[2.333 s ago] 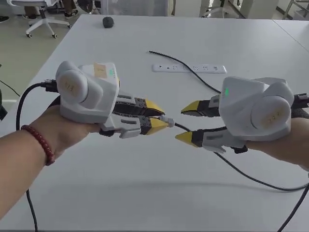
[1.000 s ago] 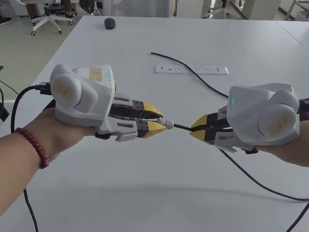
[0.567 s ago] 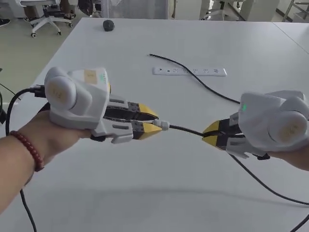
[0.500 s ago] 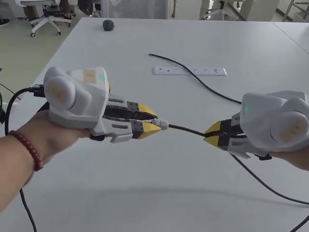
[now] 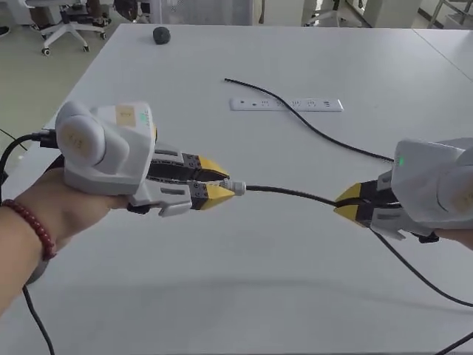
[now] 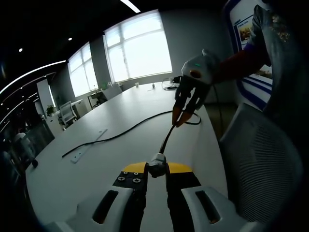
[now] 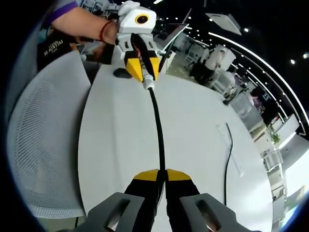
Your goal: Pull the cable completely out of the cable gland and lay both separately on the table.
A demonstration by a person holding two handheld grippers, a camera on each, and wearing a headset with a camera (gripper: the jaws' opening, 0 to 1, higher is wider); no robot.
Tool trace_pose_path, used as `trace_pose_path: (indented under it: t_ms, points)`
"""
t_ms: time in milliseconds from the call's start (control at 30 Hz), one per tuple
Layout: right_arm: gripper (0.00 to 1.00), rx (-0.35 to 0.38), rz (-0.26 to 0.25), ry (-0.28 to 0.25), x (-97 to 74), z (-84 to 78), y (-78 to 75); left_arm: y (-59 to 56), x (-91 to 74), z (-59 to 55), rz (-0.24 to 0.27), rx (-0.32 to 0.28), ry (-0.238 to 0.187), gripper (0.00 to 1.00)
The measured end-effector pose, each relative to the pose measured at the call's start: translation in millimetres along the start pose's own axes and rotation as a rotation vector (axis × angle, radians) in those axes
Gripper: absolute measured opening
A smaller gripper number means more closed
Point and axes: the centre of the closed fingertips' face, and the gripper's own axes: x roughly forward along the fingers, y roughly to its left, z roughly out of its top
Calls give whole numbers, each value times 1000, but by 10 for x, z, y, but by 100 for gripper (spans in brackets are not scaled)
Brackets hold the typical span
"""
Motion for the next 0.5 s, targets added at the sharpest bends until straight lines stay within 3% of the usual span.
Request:
trace_pose_path:
  t_ms: [233,500]
  points:
    - [0,21,-15,23,17,-116,-39,16,4,-75,5,-4,21,15]
    - [0,38,-27,40,19,-184,-88,15,59,-83,-1,-8,23,15]
